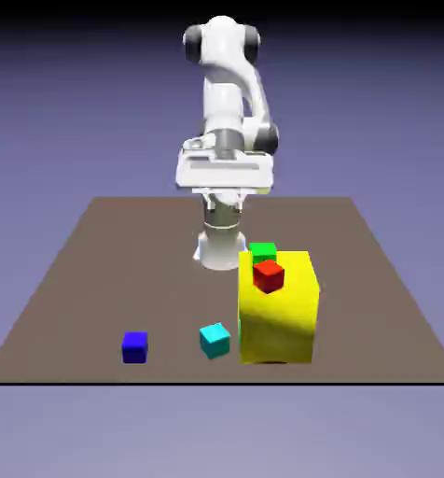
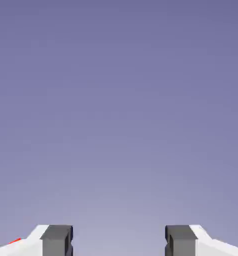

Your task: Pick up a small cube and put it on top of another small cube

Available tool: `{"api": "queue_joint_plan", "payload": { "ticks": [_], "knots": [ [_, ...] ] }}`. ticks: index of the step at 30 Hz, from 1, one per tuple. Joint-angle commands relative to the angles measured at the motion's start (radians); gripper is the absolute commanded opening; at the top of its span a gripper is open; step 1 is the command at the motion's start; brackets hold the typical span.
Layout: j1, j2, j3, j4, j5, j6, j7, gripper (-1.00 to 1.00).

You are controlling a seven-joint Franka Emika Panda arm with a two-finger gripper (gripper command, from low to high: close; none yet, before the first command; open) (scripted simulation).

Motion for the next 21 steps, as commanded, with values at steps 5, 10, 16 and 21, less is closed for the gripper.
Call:
{"api": "queue_joint_plan", "payload": {
  "ticks": [5, 10, 16, 21],
  "knots": [
    [0.004, 0.181, -0.108, 0.120, 0.139, -0.204, 0.024, 0.00],
    [0.008, 0.362, -0.215, 0.240, 0.277, -0.407, 0.047, 0.00],
    [0.013, 0.580, -0.345, 0.383, 0.443, -0.651, 0.076, 0.00],
    [0.017, 0.761, -0.452, 0.503, 0.582, -0.855, 0.099, 0.00]
  ]
}}
